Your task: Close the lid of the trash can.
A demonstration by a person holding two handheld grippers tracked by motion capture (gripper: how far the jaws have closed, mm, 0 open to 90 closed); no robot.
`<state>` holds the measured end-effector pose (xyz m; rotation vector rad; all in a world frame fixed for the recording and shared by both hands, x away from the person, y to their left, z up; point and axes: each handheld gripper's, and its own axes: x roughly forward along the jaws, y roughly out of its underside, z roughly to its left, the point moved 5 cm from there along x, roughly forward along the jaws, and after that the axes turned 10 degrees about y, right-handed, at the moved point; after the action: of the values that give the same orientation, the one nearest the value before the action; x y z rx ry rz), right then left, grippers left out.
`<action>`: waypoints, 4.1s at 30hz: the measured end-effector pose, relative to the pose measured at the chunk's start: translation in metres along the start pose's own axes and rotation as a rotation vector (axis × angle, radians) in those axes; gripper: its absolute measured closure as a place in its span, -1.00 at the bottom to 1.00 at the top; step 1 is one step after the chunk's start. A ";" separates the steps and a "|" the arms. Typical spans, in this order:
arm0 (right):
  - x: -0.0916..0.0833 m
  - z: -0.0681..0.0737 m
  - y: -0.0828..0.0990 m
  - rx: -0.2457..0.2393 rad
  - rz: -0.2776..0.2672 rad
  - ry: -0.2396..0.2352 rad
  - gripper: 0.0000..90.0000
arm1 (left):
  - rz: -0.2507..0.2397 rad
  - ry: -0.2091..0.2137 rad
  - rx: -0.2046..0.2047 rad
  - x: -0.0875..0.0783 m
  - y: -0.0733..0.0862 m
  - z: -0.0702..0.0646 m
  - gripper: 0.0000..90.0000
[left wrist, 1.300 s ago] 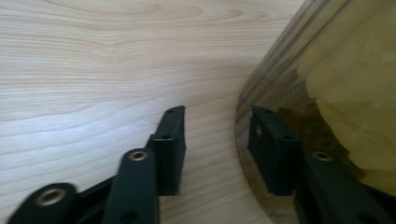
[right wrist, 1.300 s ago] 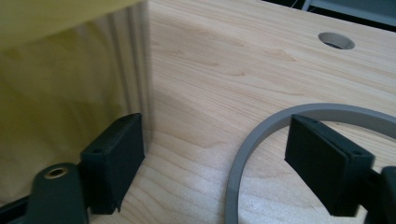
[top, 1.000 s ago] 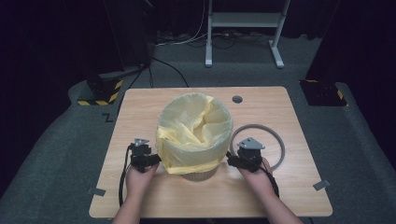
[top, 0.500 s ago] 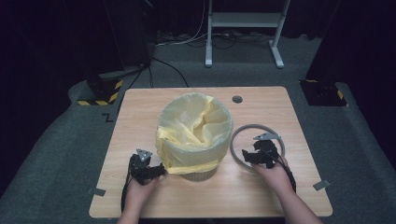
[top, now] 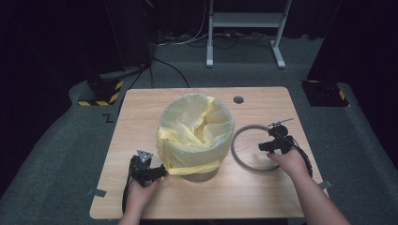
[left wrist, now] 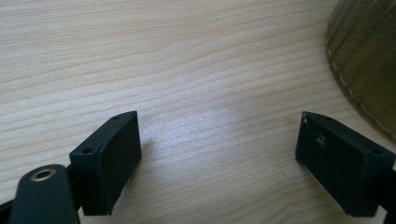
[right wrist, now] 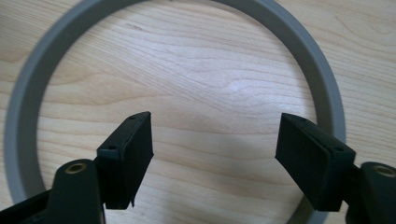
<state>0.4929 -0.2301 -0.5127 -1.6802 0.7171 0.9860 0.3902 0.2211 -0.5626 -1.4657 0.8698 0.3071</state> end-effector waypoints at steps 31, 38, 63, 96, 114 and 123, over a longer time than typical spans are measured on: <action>0.028 -0.061 -0.015 0.147 0.365 0.064 0.62 | 0.006 0.022 0.023 -0.001 0.000 -0.001 -0.66; 0.036 -0.061 -0.015 0.148 0.419 0.060 0.73 | 0.005 0.024 0.026 -0.001 0.001 -0.001 -0.66; -0.013 -0.062 -0.003 0.277 0.332 -0.181 0.87 | 0.000 0.027 0.029 -0.002 0.001 -0.002 -0.63; -0.085 -0.081 -0.012 0.292 0.278 -0.250 0.87 | 0.001 0.045 0.031 -0.004 0.003 -0.002 -0.64; -0.124 -0.085 -0.024 0.298 0.258 -0.278 0.87 | -0.004 0.052 0.008 -0.005 0.003 0.001 -0.68; -0.149 -0.088 -0.032 0.310 0.225 -0.292 0.87 | -0.049 0.029 -0.005 -0.014 0.001 0.007 -0.70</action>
<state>0.4697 -0.3038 -0.3545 -1.1760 0.8262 1.1816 0.3825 0.2324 -0.5543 -1.4965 0.8555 0.2528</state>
